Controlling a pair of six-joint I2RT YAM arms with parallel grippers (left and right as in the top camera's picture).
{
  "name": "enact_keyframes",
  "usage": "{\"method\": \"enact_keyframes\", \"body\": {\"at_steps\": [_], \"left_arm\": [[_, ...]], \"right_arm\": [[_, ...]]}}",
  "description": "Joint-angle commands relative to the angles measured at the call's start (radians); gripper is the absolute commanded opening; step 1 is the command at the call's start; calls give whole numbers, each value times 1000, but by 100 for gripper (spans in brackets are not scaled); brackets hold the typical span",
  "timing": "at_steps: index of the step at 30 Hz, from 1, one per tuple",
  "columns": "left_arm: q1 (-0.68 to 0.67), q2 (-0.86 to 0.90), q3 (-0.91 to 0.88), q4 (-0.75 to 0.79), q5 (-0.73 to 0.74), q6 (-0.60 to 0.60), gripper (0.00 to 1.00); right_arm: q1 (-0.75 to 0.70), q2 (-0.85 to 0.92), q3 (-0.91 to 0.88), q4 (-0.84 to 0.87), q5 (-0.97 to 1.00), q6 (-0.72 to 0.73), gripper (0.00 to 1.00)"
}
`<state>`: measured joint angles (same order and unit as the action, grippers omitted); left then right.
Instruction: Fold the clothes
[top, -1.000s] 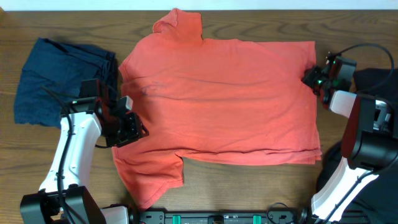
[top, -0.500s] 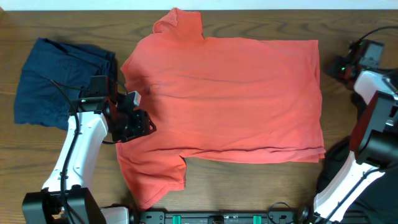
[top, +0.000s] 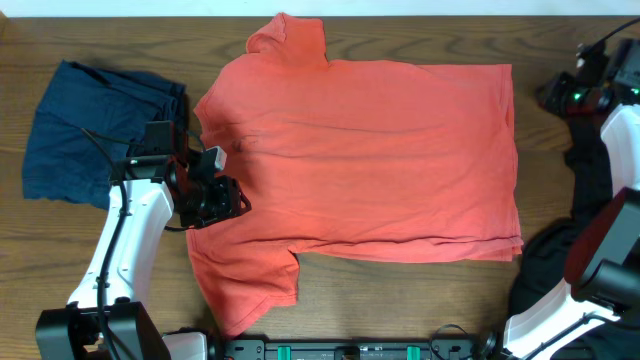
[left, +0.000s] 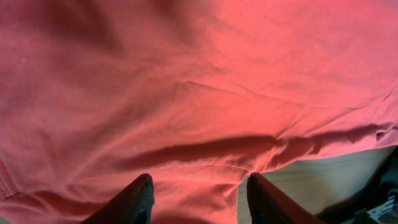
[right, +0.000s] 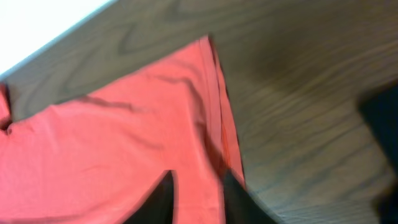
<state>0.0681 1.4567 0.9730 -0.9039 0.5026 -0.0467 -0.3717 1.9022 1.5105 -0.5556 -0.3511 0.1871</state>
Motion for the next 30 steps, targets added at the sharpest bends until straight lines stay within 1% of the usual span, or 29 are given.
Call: {"method": "enact_keyframes", "body": {"at_steps": [1,4,13,17,19,22,30], "left_arm": [[-2,-7,28,5,10,28,50],[-2,-7,28,5,9,28,50],[-2,-7,28,5,9,28,51],[-2,-7,28,5,9,28,51],[-2,-7,28,5,9,28,51],[-2,-7,28,5,9,28,51],[-2,-7,28,12,9,28,51]], "right_arm": [[6,40,4,-6,47,59,17],[24,92,4,24,28,63,16],[87,271,4,240,-10,63,16],[100,323,4,297,-16,72,22],[100,339,4,309,-11,78,23],[96,355,4,320,9,82,32],[90,379,4,307,29,82,33]]}}
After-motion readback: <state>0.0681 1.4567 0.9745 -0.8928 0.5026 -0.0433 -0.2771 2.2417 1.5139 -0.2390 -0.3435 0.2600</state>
